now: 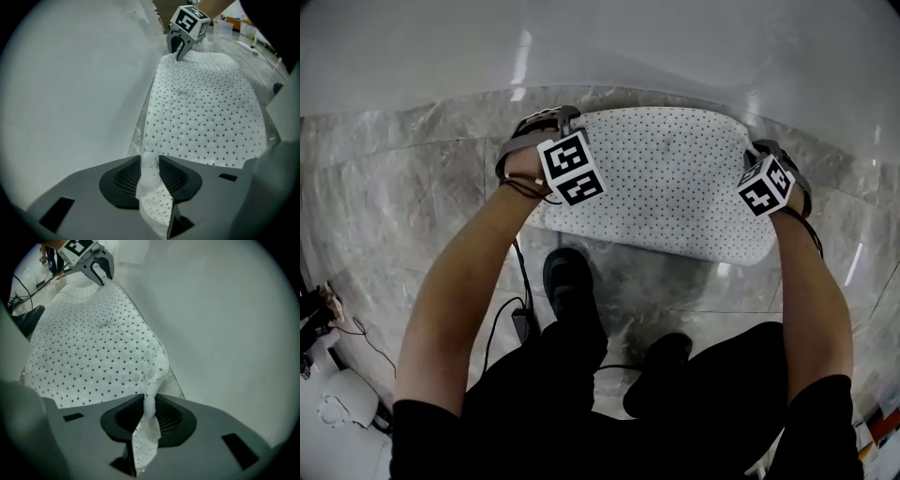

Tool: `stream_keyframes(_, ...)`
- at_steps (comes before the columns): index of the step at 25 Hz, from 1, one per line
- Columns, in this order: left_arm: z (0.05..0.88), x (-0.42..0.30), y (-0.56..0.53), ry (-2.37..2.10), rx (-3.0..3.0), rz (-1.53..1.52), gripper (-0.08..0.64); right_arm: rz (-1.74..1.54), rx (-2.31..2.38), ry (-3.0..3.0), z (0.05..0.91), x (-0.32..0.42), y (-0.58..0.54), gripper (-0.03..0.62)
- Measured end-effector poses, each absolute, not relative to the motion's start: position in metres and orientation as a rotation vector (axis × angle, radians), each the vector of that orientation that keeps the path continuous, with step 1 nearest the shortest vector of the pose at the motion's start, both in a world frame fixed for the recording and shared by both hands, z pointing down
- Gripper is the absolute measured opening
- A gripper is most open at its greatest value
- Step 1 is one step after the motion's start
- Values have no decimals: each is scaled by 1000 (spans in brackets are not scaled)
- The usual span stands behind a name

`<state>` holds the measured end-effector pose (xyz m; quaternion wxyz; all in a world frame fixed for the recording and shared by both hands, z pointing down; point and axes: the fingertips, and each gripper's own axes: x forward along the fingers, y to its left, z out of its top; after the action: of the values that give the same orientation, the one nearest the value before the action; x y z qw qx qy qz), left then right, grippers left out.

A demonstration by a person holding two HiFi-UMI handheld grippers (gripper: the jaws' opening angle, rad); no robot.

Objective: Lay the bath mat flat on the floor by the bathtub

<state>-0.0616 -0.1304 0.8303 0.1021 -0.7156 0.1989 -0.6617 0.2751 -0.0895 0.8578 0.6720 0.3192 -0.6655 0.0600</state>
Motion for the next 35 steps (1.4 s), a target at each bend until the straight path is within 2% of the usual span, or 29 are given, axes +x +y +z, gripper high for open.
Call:
stream_keyframes(2,826,-65,-137,636,-2101,-1940,98,122,732,-1482,858,275,-92,91)
stream_keyframes(5,827,-78,-129,689,-2151,-1949,176,109,730,-1463,862,275,-96,92)
stream_keyframes(18,857,-149,-33,688,-2397,-2041,189,250,836,-1398,878,293,-112,87)
stream_keyframes(19,856,-153,-31,707,-2424,-2038,189,240,834,-1385,877,295,-114,107)
stream_keyframes(22,851,-171,-25,809,-2522,-2017,204,161,851,-1358,866,303,-124,221)
stream_keyframes(24,846,-181,-19,852,-2590,-1987,206,79,846,-1365,851,299,-128,244)
stream_keyframes(29,828,-161,13,687,-2863,-1915,192,33,663,-1607,809,203,-102,242)
stream_keyframes(35,819,-117,58,371,-2782,-1900,199,-165,164,-1747,791,75,9,242)
